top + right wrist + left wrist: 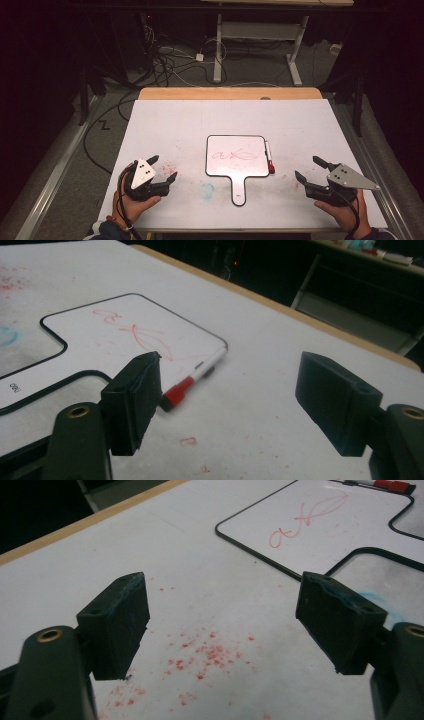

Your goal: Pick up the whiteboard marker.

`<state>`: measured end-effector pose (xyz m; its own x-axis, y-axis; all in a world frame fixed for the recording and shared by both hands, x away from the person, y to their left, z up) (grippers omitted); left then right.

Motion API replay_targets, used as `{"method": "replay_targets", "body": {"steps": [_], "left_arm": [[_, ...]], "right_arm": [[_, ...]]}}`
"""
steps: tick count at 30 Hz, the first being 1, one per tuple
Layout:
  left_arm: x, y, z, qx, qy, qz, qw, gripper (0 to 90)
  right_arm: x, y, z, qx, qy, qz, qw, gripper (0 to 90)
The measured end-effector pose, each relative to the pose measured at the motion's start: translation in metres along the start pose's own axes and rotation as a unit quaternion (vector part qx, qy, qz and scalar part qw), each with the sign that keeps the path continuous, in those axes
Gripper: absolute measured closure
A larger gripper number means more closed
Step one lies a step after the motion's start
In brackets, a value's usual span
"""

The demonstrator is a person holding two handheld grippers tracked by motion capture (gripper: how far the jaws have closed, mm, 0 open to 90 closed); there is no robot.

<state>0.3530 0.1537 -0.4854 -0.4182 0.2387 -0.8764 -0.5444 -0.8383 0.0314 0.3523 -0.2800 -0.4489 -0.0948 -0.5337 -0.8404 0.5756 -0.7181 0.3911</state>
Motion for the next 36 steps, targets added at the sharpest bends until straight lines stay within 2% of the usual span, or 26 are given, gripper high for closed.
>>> {"method": "replay_targets", "body": {"steps": [2,4,9,12,14,15,19,20,22,23,25,27,29,32,36], "left_arm": [[0.001,0.000,-0.002,-0.003,0.001,0.001,1.0000,19.8],[0.003,0.001,-0.004,-0.006,-0.005,-0.008,0.9999,19.8],[0.003,0.001,-0.009,-0.004,-0.012,-0.005,0.9999,19.4],[0.005,0.004,-0.012,-0.001,-0.020,-0.017,0.9997,19.8],[0.006,0.006,-0.013,0.003,-0.023,-0.024,0.9994,19.8],[0.006,0.007,-0.013,0.003,-0.023,-0.033,0.9992,19.8],[0.008,0.010,-0.010,0.012,-0.021,-0.041,0.9989,19.8],[0.009,0.012,-0.009,0.016,-0.024,-0.033,0.9990,19.8],[0.007,0.013,-0.010,0.018,-0.020,-0.042,0.9987,19.8],[0.008,0.014,-0.010,0.021,-0.025,-0.038,0.9987,19.8],[0.010,0.015,-0.011,0.021,-0.031,-0.044,0.9983,19.8],[0.011,0.015,-0.012,0.020,-0.034,-0.047,0.9981,19.8],[0.013,0.015,-0.012,0.019,-0.038,-0.046,0.9981,19.8],[0.016,0.016,-0.013,0.019,-0.046,-0.052,0.9974,19.8],[0.017,0.018,-0.015,0.019,-0.050,-0.058,0.9969,19.8]], "right_arm": [[0.001,0.001,0.000,0.001,-0.002,0.000,1.0000,27.4],[0.002,0.001,-0.001,-0.005,-0.003,-0.004,1.0000,27.4],[0.003,0.001,-0.006,-0.012,-0.013,-0.006,0.9998,27.1],[0.005,0.000,-0.007,-0.031,-0.020,-0.016,0.9992,25.9],[0.007,-0.002,-0.009,-0.057,-0.028,-0.026,0.9976,25.2],[0.008,-0.002,-0.010,-0.057,-0.032,-0.028,0.9975,25.2],[0.009,-0.003,-0.015,-0.065,-0.047,-0.036,0.9961,25.2],[0.011,-0.006,-0.019,-0.074,-0.056,-0.034,0.9952,26.8],[0.012,-0.008,-0.021,-0.075,-0.063,-0.031,0.9947,27.4],[0.013,-0.010,-0.024,-0.076,-0.069,-0.027,0.9944,27.5],[0.014,-0.013,-0.029,-0.081,-0.079,-0.020,0.9934,29.1],[0.012,-0.015,-0.041,-0.093,-0.090,-0.022,0.9913,31.1],[0.012,-0.014,-0.045,-0.093,-0.097,-0.026,0.9906,31.3],[0.012,-0.013,-0.059,-0.103,-0.117,-0.032,0.9873,34.7],[0.010,-0.006,-0.076,-0.118,-0.133,-0.075,0.9812,35.7]]}}
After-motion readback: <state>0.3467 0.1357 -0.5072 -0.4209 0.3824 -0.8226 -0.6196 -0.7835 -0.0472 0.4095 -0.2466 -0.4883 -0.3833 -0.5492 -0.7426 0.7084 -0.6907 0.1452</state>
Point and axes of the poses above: each handheld gripper's, and its own axes: z roughly backward along the jaws, x roughly out of its underside, y roughly to its right, the point moved 8 cm from there along -z, roughly forward along the jaws, and after that the axes turned 11 degrees about z, right-handed, at the moved point
